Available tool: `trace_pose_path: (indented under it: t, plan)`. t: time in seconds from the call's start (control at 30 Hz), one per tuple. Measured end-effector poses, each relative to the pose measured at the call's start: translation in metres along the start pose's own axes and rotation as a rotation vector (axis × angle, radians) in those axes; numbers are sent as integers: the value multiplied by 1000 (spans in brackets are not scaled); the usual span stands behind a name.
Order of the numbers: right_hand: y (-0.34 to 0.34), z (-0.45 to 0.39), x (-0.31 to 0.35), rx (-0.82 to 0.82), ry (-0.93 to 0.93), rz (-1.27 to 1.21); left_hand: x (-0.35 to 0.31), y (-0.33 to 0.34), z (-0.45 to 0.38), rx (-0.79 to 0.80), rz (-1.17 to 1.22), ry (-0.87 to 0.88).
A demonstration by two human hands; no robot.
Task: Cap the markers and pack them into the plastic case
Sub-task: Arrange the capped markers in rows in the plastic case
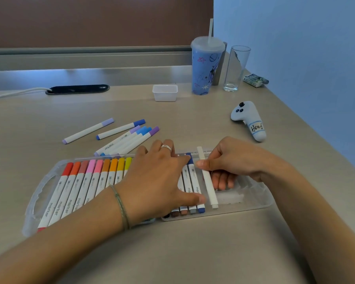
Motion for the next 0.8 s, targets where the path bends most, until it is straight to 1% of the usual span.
trace_pose_path:
  t: [0.13,0.3,0.47,0.6,0.67,0.8]
  plan:
    - [-1,-2,-1,28,7,-7,-1,-1,0,26,-40,26]
    - [0,0,1,49,27,31,6,-1,0,112,38,63]
    - [4,-3,4,-102,31,201,7,0,0,143,55,89]
    - [7,-3,3,-141,43,311,8,0,-2,159,63,106]
    - [6,-1,4,-119,33,305,9,0,-2,159,64,111]
    - [4,4,3,1,20,231,10,1,-3,158,63,118]
Point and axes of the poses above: each hand's wrist, its own z-axis away from the middle knuckle, its own y-axis out of the palm, x = y × z, the point moved 4 cm from there along -z, towards the middle knuckle, and after that the axes turned 3 degrees about -z, right-handed, at the moved point
